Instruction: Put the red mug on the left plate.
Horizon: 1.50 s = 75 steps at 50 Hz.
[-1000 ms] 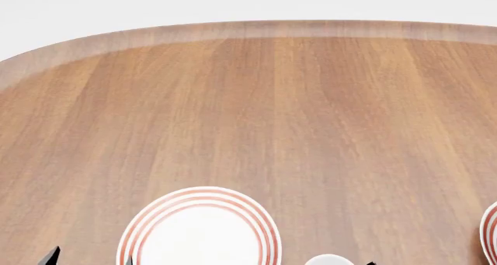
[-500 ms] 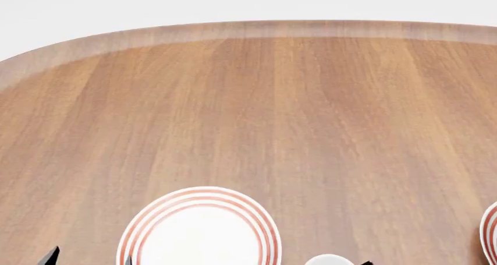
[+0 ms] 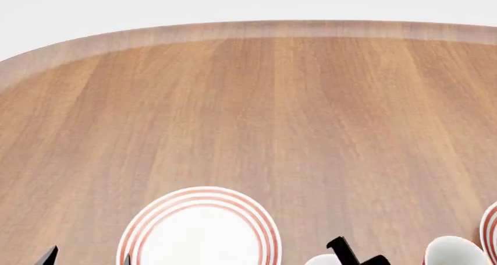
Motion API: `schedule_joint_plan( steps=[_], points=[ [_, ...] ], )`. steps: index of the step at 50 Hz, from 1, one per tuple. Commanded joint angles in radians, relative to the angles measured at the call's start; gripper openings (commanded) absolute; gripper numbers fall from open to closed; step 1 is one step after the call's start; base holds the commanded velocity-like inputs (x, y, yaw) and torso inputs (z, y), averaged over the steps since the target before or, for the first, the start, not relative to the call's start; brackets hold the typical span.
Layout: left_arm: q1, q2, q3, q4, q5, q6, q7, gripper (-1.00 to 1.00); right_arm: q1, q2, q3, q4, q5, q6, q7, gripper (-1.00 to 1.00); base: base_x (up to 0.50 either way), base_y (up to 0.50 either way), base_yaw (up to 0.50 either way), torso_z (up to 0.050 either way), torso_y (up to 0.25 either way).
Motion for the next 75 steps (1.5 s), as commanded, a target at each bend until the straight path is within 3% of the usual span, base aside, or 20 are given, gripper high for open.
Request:
schedule_joint_plan(
  steps=[1,13,30,40,56,75],
  points=[
    [-0.002,-0.003,0.002,-0.001,-0.003,0.001,-0.004,1.00,-0.026,0.023,-0.059,-0.150,-0.006,0.021,-0.015,-1.00,0.00,0.00,0.00,0.000,0.000],
    [0.001,-0.008,0.005,0.006,-0.006,0.003,-0.008,1.00,-0.008,0.062,-0.188,-0.241,-0.081,0.060,-0.092,-1.00,0.00,0.00,0.00,0.000,0.000],
    [0.001,-0.012,0.009,0.008,-0.005,0.003,-0.019,1.00,0.020,0.089,-0.328,-0.193,-0.135,0.040,-0.302,-1.00,0.00,0.00,0.00,0.000,0.000],
    [0.003,-0.015,0.010,0.014,-0.007,0.002,-0.024,1.00,0.037,0.083,-0.376,-0.115,-0.157,0.010,-0.403,-1.00,0.00,0.00,0.00,0.000,0.001],
    [-0.002,-0.020,0.008,0.005,-0.017,0.010,-0.025,1.00,0.084,0.075,-0.435,0.050,-0.066,-0.043,-0.699,-1.00,0.00,0.00,0.00,0.000,0.000],
    [-0.001,-0.023,0.013,0.010,-0.020,0.009,-0.033,1.00,0.135,0.039,-0.467,0.259,-0.054,-0.059,-0.846,-1.00,0.00,0.00,0.00,0.000,0.001]
  ],
)
